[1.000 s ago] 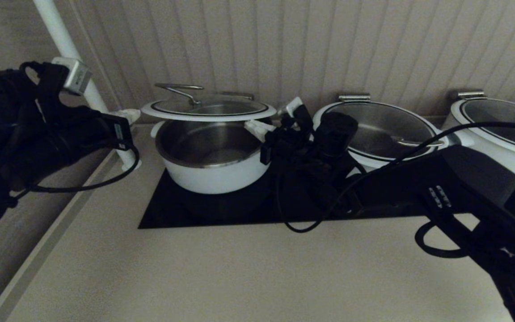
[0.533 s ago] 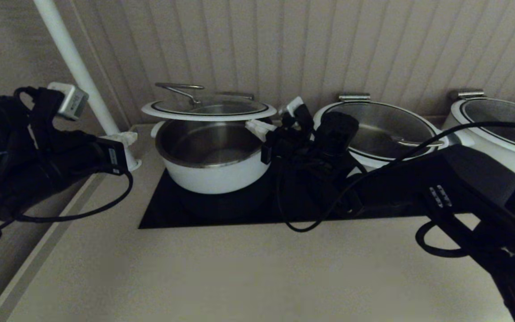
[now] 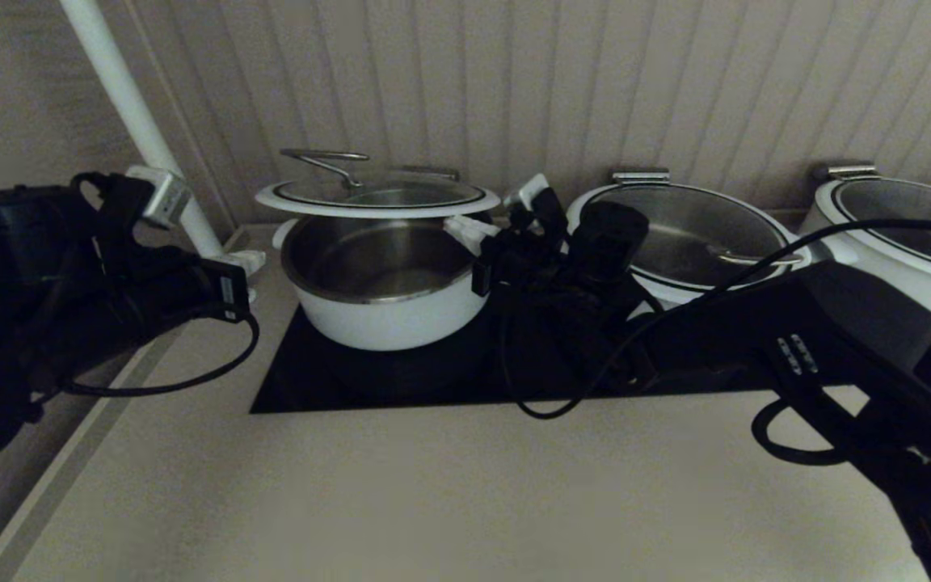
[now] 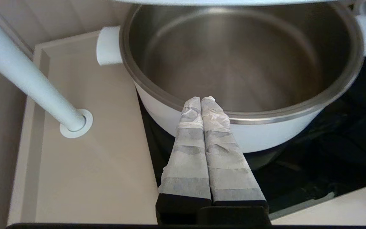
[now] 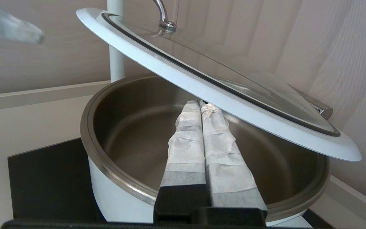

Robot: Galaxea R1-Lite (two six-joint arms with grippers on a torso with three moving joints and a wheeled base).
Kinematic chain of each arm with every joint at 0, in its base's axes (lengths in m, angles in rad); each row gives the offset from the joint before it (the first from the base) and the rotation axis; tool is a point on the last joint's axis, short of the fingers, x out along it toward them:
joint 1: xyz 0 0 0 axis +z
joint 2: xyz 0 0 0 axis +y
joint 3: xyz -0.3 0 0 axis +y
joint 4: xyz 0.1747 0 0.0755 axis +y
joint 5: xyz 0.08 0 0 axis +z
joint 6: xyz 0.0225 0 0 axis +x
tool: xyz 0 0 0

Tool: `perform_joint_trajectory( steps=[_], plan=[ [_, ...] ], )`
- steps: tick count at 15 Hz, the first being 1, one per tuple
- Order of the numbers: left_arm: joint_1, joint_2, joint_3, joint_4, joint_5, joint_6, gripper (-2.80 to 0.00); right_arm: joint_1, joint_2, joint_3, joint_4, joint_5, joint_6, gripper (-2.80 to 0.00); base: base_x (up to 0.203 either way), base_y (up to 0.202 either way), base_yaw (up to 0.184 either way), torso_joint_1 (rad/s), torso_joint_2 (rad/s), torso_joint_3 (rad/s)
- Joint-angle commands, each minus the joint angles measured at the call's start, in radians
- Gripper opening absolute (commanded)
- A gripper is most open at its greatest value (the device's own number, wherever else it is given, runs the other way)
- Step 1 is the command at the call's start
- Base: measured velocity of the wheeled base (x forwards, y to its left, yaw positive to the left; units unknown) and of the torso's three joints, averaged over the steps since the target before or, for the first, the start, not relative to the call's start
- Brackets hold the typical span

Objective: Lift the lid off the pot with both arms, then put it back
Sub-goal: Open the pot lid completely

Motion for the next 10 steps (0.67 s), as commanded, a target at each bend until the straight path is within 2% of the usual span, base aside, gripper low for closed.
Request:
perform_joint_trajectory(
  steps=[1,10],
  plan=[
    [-0.008,0.044,-0.021,-0.004,-0.001,0.0,-2.8,0.001,-0.002,0.0,-0.007,0.002,-0.001,-2.8,0.0,0.0,0.0,0.0,0.0,0.0],
    [-0.058,0.123,-0.151,-0.004,0.005,-0.007,-2.8,-0.001,-0.002,-0.038,0.016,0.004,-0.001,-2.8,0.0,0.0,0.0,0.0,0.0,0.0]
  ],
)
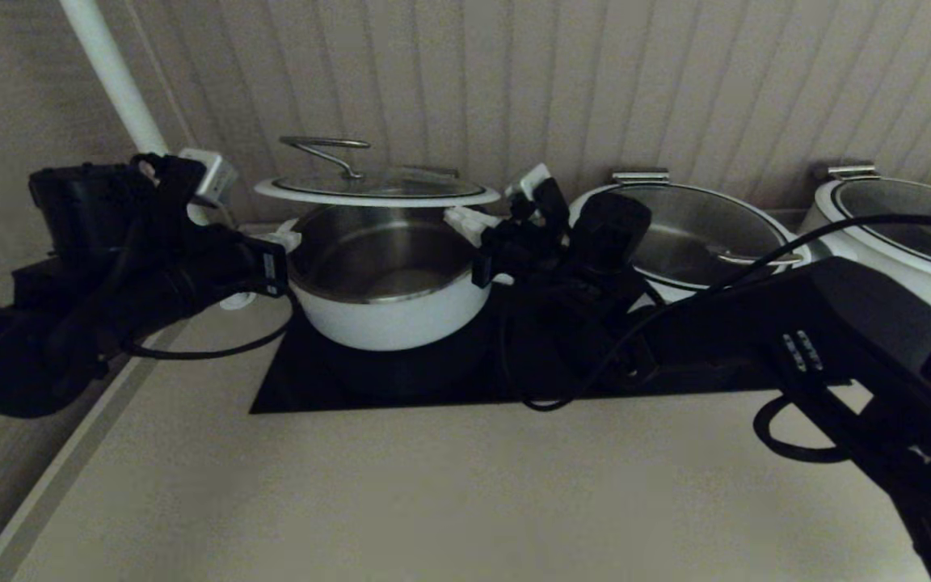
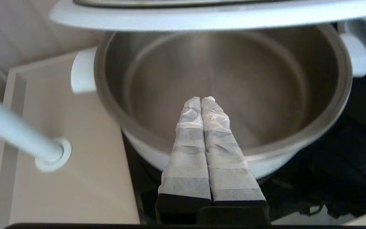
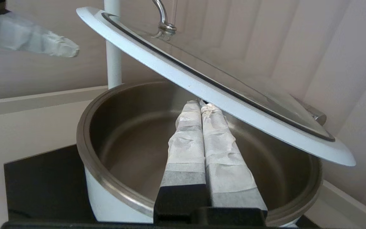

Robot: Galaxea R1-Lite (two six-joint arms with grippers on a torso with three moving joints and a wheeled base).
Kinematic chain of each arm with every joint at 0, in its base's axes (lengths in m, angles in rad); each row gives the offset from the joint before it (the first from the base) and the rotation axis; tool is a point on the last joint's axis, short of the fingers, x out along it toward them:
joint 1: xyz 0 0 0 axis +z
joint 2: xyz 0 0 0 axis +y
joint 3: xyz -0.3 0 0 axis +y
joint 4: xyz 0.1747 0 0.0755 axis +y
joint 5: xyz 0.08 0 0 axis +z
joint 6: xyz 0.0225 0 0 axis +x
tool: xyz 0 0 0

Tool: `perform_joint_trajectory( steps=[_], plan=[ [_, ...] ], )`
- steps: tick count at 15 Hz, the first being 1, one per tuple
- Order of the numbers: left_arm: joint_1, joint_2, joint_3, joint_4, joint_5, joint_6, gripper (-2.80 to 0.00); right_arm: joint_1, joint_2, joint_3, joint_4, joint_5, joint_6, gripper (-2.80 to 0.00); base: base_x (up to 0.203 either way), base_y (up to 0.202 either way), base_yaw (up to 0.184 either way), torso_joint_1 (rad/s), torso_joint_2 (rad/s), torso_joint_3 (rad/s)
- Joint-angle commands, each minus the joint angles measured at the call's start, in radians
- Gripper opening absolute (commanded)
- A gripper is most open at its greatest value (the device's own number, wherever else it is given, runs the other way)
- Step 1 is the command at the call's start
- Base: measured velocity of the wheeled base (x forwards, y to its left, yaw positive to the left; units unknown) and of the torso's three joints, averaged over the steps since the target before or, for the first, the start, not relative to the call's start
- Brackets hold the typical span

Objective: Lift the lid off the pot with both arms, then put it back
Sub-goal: Open the pot lid completely

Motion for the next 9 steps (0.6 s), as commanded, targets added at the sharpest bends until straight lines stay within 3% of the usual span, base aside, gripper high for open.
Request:
perform_joint_trajectory(
  steps=[1,9],
  plan=[
    [-0.003,0.021,-0.018,-0.004,-0.001,0.0,-2.8,0.0,-0.001,-0.001,-0.007,0.004,-0.001,-2.8,0.0,0.0,0.0,0.0,0.0,0.0],
    [-0.005,0.074,-0.13,-0.004,0.001,0.0,-2.8,-0.014,-0.007,-0.003,-0.007,0.004,-0.003,-2.8,0.0,0.0,0.0,0.0,0.0,0.0]
  ],
)
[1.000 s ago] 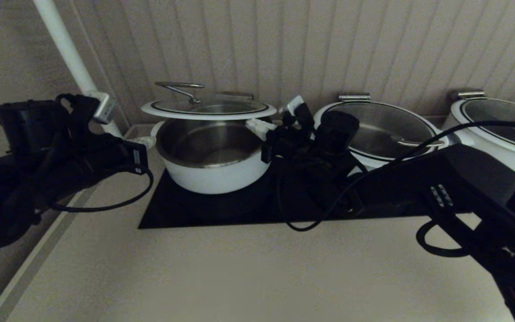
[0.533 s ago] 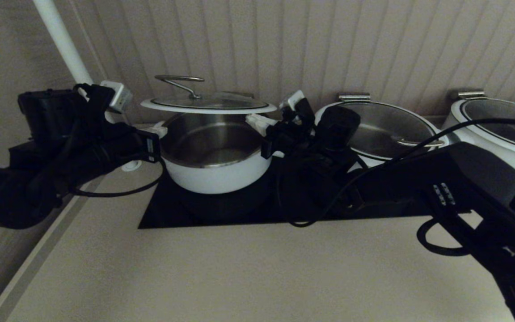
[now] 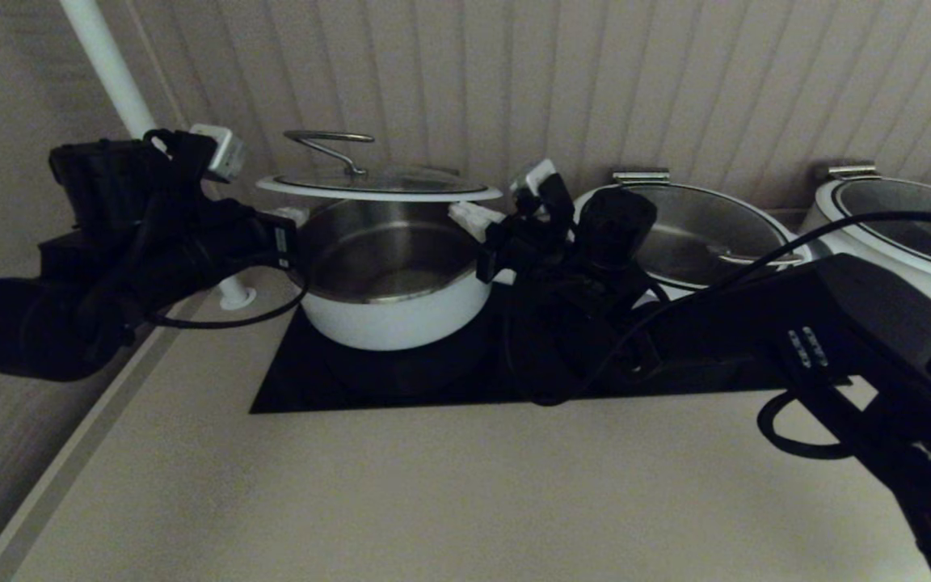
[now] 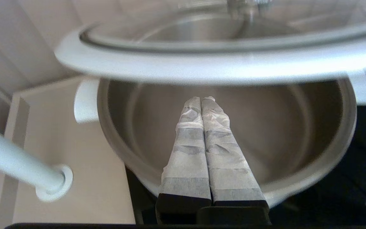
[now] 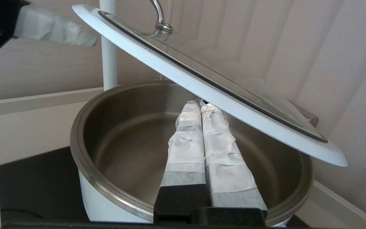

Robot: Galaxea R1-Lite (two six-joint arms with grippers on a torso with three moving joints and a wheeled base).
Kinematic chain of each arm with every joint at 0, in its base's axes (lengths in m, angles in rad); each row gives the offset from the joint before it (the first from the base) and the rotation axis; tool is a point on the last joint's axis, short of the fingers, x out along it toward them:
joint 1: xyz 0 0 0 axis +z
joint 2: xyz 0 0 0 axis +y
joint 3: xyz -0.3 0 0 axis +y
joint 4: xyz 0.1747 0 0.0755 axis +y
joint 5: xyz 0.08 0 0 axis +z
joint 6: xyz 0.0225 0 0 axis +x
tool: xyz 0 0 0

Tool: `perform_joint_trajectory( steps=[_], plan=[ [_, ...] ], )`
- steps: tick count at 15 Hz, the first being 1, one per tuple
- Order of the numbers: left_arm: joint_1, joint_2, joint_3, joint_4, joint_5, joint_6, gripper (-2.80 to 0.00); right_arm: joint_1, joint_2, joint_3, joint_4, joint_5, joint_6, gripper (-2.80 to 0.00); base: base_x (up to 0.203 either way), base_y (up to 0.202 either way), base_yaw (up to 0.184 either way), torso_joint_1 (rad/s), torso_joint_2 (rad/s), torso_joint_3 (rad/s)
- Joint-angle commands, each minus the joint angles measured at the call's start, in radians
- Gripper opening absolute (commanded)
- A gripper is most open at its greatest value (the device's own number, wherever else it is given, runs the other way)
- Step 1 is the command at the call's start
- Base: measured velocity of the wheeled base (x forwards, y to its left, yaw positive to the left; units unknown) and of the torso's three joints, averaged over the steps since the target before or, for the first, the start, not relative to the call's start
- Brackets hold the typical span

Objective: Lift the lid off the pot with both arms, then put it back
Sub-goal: Open the pot lid completely

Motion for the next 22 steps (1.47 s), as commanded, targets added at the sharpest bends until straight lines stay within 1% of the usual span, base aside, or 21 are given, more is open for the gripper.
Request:
perform_joint_trajectory(
  steps=[1,5,8,10,12,18,22],
  plan=[
    [0.0,0.021,-0.022,-0.004,-0.001,0.0,-2.8,0.0,-0.001,0.0,-0.007,0.002,-0.002,-2.8,0.0,0.0,0.0,0.0,0.0,0.0],
    [0.0,0.039,-0.037,-0.013,0.009,0.0,-2.8,0.0,-0.001,0.0,-0.009,0.002,-0.002,-2.8,0.0,0.0,0.0,0.0,0.0,0.0],
    [0.0,0.061,-0.046,-0.073,0.036,-0.001,-2.8,0.0,-0.003,0.0,-0.009,0.002,-0.002,-2.8,0.0,0.0,0.0,0.0,0.0,0.0],
    [0.0,0.07,-0.069,-0.076,0.04,-0.003,-2.8,0.0,-0.004,0.0,-0.01,0.002,-0.001,-2.8,0.0,0.0,0.0,0.0,0.0,0.0],
    [0.0,0.076,-0.095,-0.076,0.041,-0.018,-2.8,0.0,-0.006,0.0,-0.009,0.002,0.0,-2.8,0.0,0.0,0.0,0.0,0.0,0.0],
    [0.0,0.091,-0.107,-0.077,0.042,-0.02,-2.8,0.001,-0.012,0.0,-0.01,0.002,-0.002,-2.8,0.0,0.0,0.0,0.0,0.0,0.0],
    [0.0,0.101,-0.15,-0.076,0.042,-0.021,-2.8,0.002,-0.025,0.0,-0.009,0.002,-0.002,-2.8,0.0,0.0,0.0,0.0,0.0,0.0]
  ],
)
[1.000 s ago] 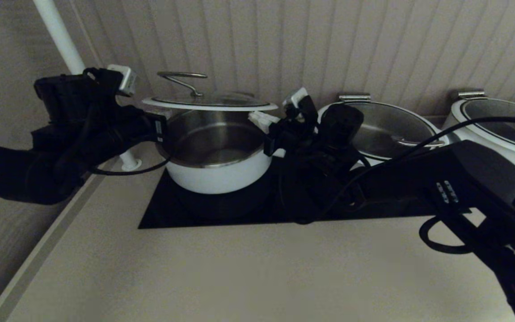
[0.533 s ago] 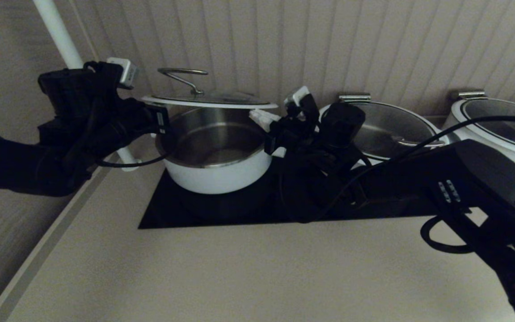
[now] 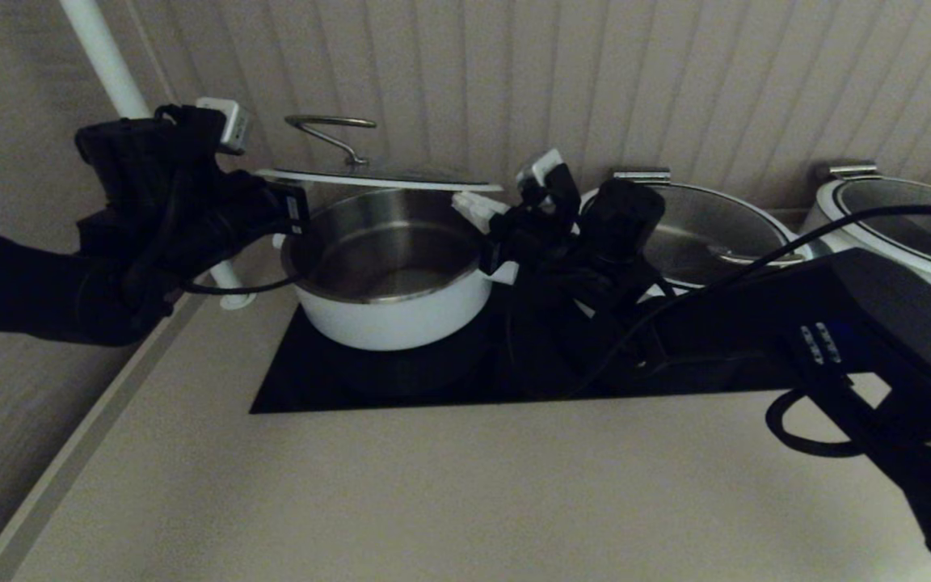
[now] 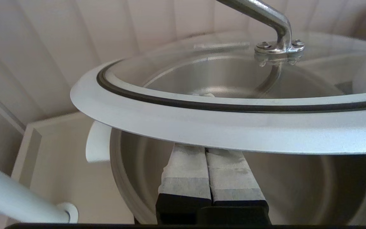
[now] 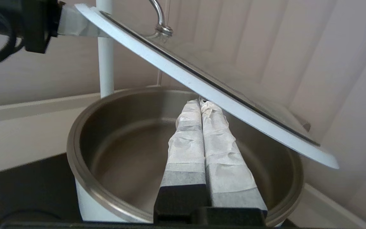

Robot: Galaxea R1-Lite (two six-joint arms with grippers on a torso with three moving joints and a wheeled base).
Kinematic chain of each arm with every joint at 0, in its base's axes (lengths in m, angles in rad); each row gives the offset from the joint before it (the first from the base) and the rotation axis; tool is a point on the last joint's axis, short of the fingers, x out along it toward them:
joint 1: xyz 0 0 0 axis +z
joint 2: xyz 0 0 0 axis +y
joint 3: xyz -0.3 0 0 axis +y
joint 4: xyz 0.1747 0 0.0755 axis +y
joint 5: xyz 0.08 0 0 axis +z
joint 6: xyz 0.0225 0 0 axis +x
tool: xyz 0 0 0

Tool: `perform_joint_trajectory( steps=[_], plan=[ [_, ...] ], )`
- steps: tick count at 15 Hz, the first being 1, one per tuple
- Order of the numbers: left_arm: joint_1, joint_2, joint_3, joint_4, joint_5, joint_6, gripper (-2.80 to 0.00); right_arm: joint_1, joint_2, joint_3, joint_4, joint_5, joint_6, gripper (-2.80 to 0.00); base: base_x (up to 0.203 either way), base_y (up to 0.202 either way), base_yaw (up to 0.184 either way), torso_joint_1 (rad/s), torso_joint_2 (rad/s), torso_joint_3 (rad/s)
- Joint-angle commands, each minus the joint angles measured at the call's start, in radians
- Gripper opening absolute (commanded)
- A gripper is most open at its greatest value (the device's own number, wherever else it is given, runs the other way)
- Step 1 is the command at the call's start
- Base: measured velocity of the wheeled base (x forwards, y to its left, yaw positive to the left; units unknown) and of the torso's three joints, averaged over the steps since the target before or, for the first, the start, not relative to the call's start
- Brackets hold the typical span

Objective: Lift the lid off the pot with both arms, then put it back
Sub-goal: Open the pot lid completely

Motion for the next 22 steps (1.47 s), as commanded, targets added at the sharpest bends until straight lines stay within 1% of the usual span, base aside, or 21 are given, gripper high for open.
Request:
perform_joint_trajectory(
  steps=[1,7,10,17,20,22],
  plan=[
    [0.0,0.005,-0.014,-0.005,0.001,0.0,-2.8,0.0,-0.011,0.0,-0.005,0.003,-0.001,-2.8,0.0,0.0,0.0,0.0,0.0,0.0],
    [0.002,0.001,-0.027,-0.005,0.006,0.002,-2.8,-0.001,-0.041,0.002,-0.003,0.003,-0.001,-2.8,0.0,0.0,0.0,0.0,0.0,0.0],
    [0.002,0.007,-0.049,-0.004,0.028,0.002,-2.8,0.0,-0.061,0.011,-0.002,0.003,-0.006,-2.8,0.0,0.0,0.0,0.0,0.0,0.0],
    [0.002,0.01,-0.055,-0.001,0.028,0.002,-2.8,0.001,-0.096,0.024,-0.002,0.003,-0.006,-2.8,0.0,0.0,0.0,0.0,0.0,0.0],
    [0.002,0.016,-0.069,-0.001,0.028,0.002,-2.8,0.0,-0.126,0.063,-0.003,0.003,-0.012,-2.8,0.0,0.0,0.0,0.0,0.0,0.0],
    [0.002,0.019,-0.078,-0.001,0.028,0.002,-2.8,0.0,-0.153,0.113,-0.005,0.003,-0.026,-2.8,0.0,0.0,0.0,0.0,0.0,0.0]
  ],
)
